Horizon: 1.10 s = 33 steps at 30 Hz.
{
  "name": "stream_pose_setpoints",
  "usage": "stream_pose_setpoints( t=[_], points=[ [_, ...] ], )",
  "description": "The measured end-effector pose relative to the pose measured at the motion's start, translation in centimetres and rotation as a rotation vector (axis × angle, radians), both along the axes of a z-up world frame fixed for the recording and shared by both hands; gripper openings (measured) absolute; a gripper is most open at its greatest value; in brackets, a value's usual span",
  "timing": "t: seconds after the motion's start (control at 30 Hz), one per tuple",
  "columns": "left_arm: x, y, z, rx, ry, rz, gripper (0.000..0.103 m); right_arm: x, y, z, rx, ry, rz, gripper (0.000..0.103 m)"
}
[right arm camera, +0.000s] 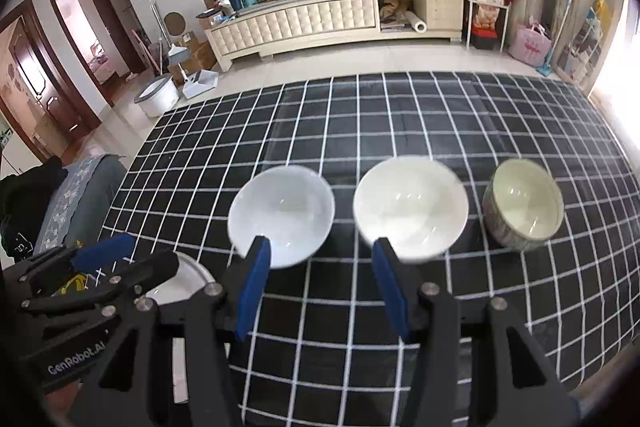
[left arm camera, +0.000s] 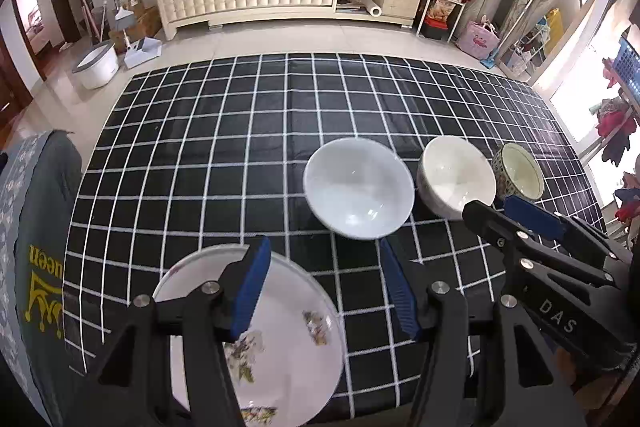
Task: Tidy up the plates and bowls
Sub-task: 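Open both grippers and lift them off the plate stack, then move both grippers to the plain white bowl and grasp its rim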
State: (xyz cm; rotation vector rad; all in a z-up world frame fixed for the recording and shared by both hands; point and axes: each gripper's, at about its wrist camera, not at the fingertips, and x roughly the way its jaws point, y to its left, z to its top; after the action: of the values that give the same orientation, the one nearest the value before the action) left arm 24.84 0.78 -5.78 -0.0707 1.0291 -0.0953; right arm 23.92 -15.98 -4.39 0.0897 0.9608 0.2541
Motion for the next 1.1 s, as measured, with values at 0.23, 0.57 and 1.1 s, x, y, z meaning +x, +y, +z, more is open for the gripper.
stream_pose_setpoints(
  t=[0.23, 0.57, 1.1],
  points=[
    [2.7, -1.8, -0.1, 0.003, 0.008, -0.027, 0.058, 2.4, -1.3, 0.0, -0.014, 0.011, -0.013, 0.057],
    [5.5, -3.6, -0.7, 0.037, 0.033, -0.056, 0.059, 5.2, -2.6, 0.3, -0.045, 0.013, 0.040, 0.057],
    [11.2, -1.0, -5.1, 0.031, 0.161, -0.013, 0.059, 11.7, 1.4, -5.6, -0.076, 0.241, 0.242, 0.057]
  ],
)
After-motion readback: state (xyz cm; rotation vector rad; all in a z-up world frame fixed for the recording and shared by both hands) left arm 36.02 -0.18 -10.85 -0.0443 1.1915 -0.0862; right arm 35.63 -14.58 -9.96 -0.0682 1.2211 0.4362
